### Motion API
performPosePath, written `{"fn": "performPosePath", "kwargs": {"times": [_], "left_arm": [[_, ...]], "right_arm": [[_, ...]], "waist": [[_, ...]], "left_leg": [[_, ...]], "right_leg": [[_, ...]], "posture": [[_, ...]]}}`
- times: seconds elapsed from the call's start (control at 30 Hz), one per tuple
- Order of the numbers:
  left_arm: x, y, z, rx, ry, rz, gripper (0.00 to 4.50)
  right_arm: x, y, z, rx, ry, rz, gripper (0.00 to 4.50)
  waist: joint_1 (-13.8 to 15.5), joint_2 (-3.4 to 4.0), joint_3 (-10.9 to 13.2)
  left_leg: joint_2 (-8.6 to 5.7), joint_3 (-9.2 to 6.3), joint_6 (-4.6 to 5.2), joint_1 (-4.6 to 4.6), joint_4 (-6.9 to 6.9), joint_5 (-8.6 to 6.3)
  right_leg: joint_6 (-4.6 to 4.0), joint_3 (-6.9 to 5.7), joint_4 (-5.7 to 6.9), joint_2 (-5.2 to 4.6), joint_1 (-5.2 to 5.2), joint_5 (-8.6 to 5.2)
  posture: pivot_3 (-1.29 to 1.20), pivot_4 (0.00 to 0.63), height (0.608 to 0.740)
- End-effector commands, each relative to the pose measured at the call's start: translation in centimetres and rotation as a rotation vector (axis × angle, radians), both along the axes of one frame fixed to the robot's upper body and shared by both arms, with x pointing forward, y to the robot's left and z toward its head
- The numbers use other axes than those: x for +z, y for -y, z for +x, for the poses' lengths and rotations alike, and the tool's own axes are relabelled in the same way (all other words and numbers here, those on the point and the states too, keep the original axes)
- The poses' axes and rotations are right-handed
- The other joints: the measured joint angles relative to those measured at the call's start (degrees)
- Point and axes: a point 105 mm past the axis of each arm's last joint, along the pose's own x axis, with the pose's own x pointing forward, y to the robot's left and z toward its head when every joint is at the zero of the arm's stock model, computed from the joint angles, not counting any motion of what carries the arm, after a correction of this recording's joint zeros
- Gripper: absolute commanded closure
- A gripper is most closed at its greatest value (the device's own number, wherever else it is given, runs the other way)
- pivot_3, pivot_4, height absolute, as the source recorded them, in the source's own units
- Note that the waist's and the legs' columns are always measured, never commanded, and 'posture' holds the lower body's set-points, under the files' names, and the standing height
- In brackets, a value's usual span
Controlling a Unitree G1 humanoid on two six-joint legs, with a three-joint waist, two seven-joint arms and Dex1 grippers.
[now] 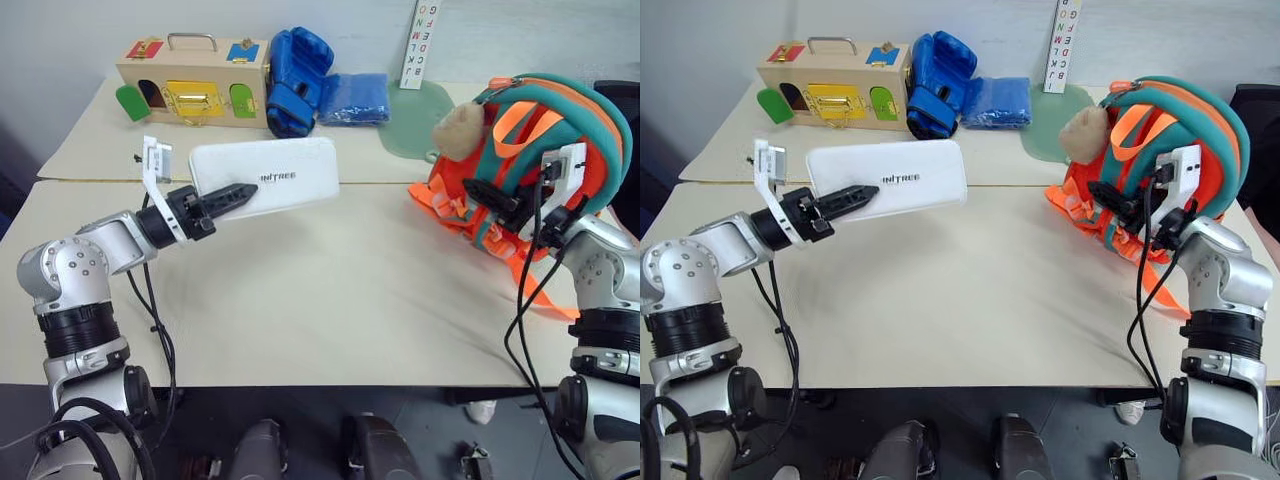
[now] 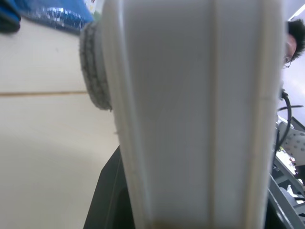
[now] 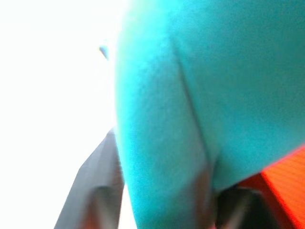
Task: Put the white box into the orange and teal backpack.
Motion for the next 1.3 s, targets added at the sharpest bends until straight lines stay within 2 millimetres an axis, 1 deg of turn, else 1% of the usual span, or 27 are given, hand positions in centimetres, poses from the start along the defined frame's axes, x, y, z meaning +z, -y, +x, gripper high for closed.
{"fn": "performPosePath", "kwargs": {"times": [0.03,0.07,0.13,0.23,0.27,0.37,0.43,0.57,0.67,0.73,0.8,0.9,0.97,1.03,1.17,1.23,1.3], "left_arm": [[3.1,-0.1,0.2,-0.007,0.143,-0.001,3.16],[3.4,0.0,0.5,-0.009,0.161,0.004,3.16],[4.0,0.5,0.9,-0.023,0.198,0.019,3.16],[4.6,1.6,0.9,-0.082,0.260,0.060,3.16],[4.7,1.9,0.9,-0.098,0.278,0.072,3.16],[5.4,3.1,0.8,-0.159,0.337,0.094,3.16],[6.2,4.0,0.7,-0.204,0.369,0.081,3.16],[7.3,5.6,-0.4,-0.306,0.424,0.061,3.16],[7.6,6.2,-1.3,-0.375,0.428,0.040,3.16],[7.6,6.2,-2.1,-0.432,0.419,0.028,3.16],[7.5,5.6,-2.8,-0.466,0.423,0.044,3.16],[8.1,4.6,-3.7,-0.508,0.430,0.050,3.16],[8.5,4.1,-4.4,-0.542,0.438,0.054,3.16],[8.4,4.0,-4.8,-0.562,0.455,0.099,3.16],[7.6,4.1,-4.7,-0.564,0.478,0.186,3.16],[7.0,4.4,-4.3,-0.549,0.490,0.216,3.16],[6.0,4.9,-3.4,-0.518,0.516,0.257,3.16]], "right_arm": [[3.0,-1.8,-3.5,0.210,0.071,-0.033,4.10],[3.2,-2.5,-4.8,0.282,0.062,-0.048,4.44],[3.3,-3.5,-7.1,0.399,0.040,-0.082,4.48],[3.6,-4.8,-10.4,0.552,-0.014,-0.113,4.48],[3.6,-5.0,-11.3,0.587,-0.030,-0.117,4.48],[4.3,-5.7,-14.5,0.713,-0.067,-0.135,4.48],[5.0,-6.0,-16.0,0.764,-0.088,-0.122,4.48],[6.0,-6.3,-18.1,0.825,-0.113,-0.108,4.48],[6.1,-6.4,-18.6,0.830,-0.125,-0.104,4.48],[5.6,-6.4,-18.2,0.797,-0.131,-0.104,4.48],[4.7,-6.4,-17.8,0.758,-0.139,-0.108,4.48],[4.0,-6.2,-17.5,0.732,-0.144,-0.100,4.48],[3.7,-6.2,-17.4,0.720,-0.145,-0.098,4.48],[3.4,-6.1,-17.3,0.714,-0.147,-0.101,4.48],[3.1,-6.0,-17.2,0.709,-0.150,-0.097,4.48],[3.0,-6.0,-17.4,0.714,-0.155,-0.097,4.48],[2.9,-6.0,-18.0,0.738,-0.169,-0.099,4.48]], "waist": [[0.0,0.00,0.0],[0.1,0.01,0.0],[0.1,0.00,0.0],[0.1,0.00,0.0],[0.0,0.00,0.0],[0.1,-0.02,0.0],[0.1,-0.03,0.0],[0.1,-0.05,0.0],[0.1,-0.06,0.0],[0.1,-0.07,0.0],[0.0,-0.08,0.0],[0.0,-0.08,0.1],[0.1,-0.08,0.1],[0.1,-0.08,0.1],[0.2,-0.08,0.1],[0.4,-0.08,0.1],[0.6,-0.08,0.0]], "left_leg": [[0.01,-0.01,0.01,0.00,0.00,0.00],[0.00,-0.01,0.01,-0.01,-0.01,-0.01],[0.01,-0.03,0.02,-0.01,-0.04,-0.02],[0.01,-0.03,0.04,-0.06,-0.06,-0.04],[0.02,-0.03,0.05,-0.07,-0.05,-0.05],[0.02,-0.05,0.07,-0.11,-0.04,-0.06],[0.03,-0.09,0.07,-0.16,-0.03,-0.06],[0.03,-0.12,0.15,-0.21,0.04,-0.09],[0.02,-0.12,0.18,-0.22,0.04,-0.10],[0.03,-0.13,0.18,-0.23,0.07,-0.10],[0.02,-0.14,0.19,-0.26,0.10,-0.09],[0.03,-0.14,0.17,-0.26,0.10,-0.08],[0.03,-0.14,0.16,-0.26,0.10,-0.07],[0.03,-0.15,0.16,-0.26,0.13,-0.06],[0.01,-0.17,0.19,-0.29,0.17,-0.05],[0.00,-0.19,0.20,-0.30,0.18,-0.04],[0.00,-0.20,0.21,-0.31,0.19,-0.04]], "right_leg": [[0.00,-0.01,0.00,0.00,0.00,0.00],[0.00,-0.01,0.00,0.00,-0.01,0.00],[0.00,-0.04,-0.02,0.00,-0.02,0.00],[0.00,-0.06,-0.12,0.00,-0.02,0.00],[0.00,-0.06,-0.14,0.01,-0.02,0.00],[0.00,-0.08,-0.17,0.01,-0.03,0.00],[0.00,-0.10,-0.19,0.01,-0.05,0.00],[0.00,-0.11,-0.21,-0.02,-0.05,0.00],[0.00,-0.11,-0.20,-0.03,-0.05,0.00],[0.00,-0.12,-0.20,-0.03,-0.05,0.00],[0.00,-0.13,-0.19,-0.03,-0.06,0.00],[0.01,-0.13,-0.19,-0.01,-0.06,0.00],[0.01,-0.13,-0.18,0.00,-0.06,0.00],[0.01,-0.14,-0.17,0.00,-0.06,0.00],[0.03,-0.13,-0.18,-0.02,-0.06,0.01],[0.04,-0.14,-0.18,-0.02,-0.05,0.02],[0.04,-0.14,-0.18,-0.02,-0.05,0.02]], "posture": [[0.00,0.150,0.740],[0.00,0.150,0.740],[0.00,0.150,0.740],[0.00,0.150,0.740],[0.00,0.150,0.740],[0.00,0.150,0.740],[0.00,0.150,0.740],[0.00,0.150,0.740],[0.00,0.150,0.740],[0.00,0.150,0.740],[0.00,0.150,0.740],[0.00,0.150,0.740],[0.00,0.150,0.740],[0.00,0.150,0.740],[0.00,0.150,0.740],[0.00,0.150,0.740],[0.00,0.150,0.740]]}}
